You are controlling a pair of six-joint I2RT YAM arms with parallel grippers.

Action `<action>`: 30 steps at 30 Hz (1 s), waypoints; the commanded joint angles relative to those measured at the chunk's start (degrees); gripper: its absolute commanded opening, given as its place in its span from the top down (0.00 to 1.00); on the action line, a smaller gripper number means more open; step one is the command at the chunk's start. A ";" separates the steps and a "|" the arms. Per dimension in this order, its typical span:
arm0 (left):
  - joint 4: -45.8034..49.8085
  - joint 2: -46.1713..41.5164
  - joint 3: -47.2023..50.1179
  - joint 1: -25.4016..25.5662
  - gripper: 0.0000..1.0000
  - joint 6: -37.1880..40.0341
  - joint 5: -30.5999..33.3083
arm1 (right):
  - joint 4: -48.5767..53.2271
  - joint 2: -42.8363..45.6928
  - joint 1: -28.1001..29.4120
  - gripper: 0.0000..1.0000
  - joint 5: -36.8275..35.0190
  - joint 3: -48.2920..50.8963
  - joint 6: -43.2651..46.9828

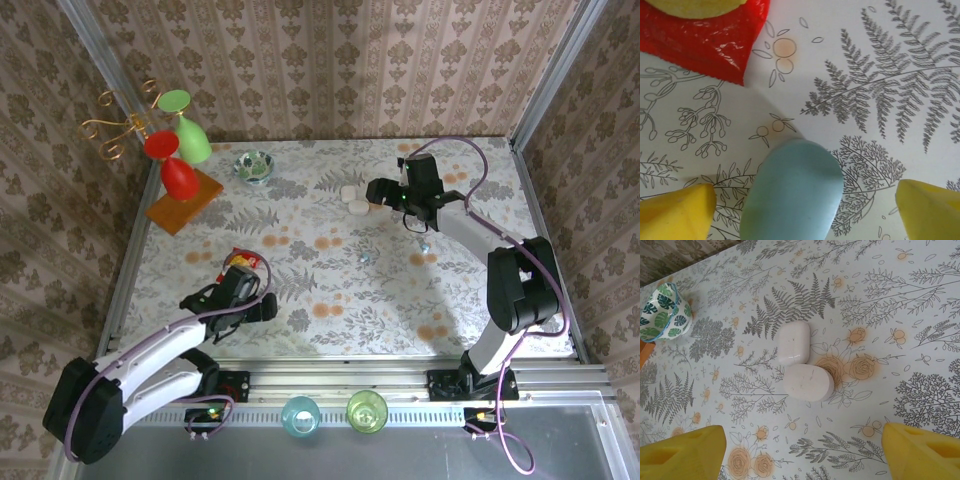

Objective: Insert wireless bluetooth earbuds into charging case

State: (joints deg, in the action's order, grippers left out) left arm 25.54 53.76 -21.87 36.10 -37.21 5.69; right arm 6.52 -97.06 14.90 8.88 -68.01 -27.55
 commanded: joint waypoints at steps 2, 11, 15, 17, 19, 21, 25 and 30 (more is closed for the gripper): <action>-2.07 2.47 0.60 1.08 0.15 -2.38 0.02 | -0.31 1.10 0.32 0.18 0.30 1.63 0.53; -0.65 7.47 -1.42 5.52 0.32 -4.55 2.32 | -0.55 0.89 0.32 0.18 -0.11 1.73 0.66; 1.37 10.79 -3.36 7.15 0.42 -4.81 3.79 | -0.85 0.72 0.33 0.19 0.43 1.65 0.19; 2.06 11.95 -4.36 7.79 0.49 -4.61 4.31 | -0.82 0.88 0.35 0.19 0.61 1.70 0.15; 2.25 12.66 -5.37 8.25 0.58 -4.20 4.45 | -0.72 1.10 0.31 0.19 0.61 1.83 0.24; 2.24 12.85 -6.01 8.56 0.62 -3.69 4.50 | -0.65 1.47 0.32 0.19 0.69 1.98 0.17; 2.51 12.37 -7.93 8.98 0.66 -1.19 4.90 | -0.46 2.53 0.38 0.19 1.46 2.40 0.03; -4.04 8.90 -9.59 9.66 0.71 8.52 3.71 | 0.05 5.15 0.31 0.19 8.27 2.99 -1.20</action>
State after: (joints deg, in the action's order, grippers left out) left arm 25.98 65.25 -29.34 45.30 -36.23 10.90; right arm 6.50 -95.29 14.90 11.70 -65.52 -27.64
